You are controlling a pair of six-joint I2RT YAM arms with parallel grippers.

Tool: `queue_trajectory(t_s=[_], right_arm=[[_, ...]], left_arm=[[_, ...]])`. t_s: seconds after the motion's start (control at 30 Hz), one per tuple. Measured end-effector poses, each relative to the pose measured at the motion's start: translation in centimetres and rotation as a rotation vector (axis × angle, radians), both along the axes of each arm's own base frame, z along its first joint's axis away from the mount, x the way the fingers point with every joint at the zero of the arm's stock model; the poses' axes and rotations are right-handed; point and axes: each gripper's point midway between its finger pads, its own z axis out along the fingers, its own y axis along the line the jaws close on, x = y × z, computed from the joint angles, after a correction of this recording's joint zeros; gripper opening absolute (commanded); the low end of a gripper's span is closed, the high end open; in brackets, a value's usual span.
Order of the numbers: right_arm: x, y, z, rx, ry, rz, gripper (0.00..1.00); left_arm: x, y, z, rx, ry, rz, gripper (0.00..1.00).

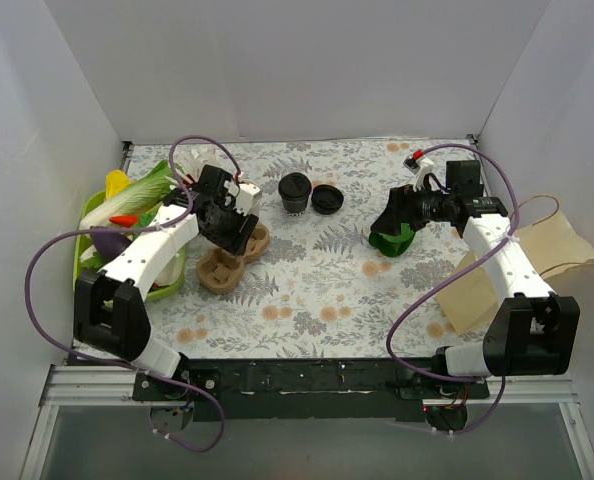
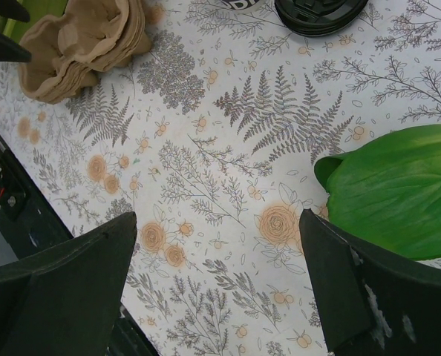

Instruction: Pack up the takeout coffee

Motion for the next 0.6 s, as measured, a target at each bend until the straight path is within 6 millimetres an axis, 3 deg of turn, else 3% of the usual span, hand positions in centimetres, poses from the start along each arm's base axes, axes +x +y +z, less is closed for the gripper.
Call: queue_trajectory(t_s=[0.2, 0.6], right_arm=[[0.0, -0.1, 0.0, -0.004, -0.001, -0.003, 0.98], [-0.3, -0.2, -0.1, -0.008, -0.005, -0.008, 0.98]], left_arm=[[1.9, -0.7, -2.4, 0.002, 0.021, 0.013, 0.5], [3.7, -0.3, -4.4, 0.053, 0.008, 0.034, 0.45]])
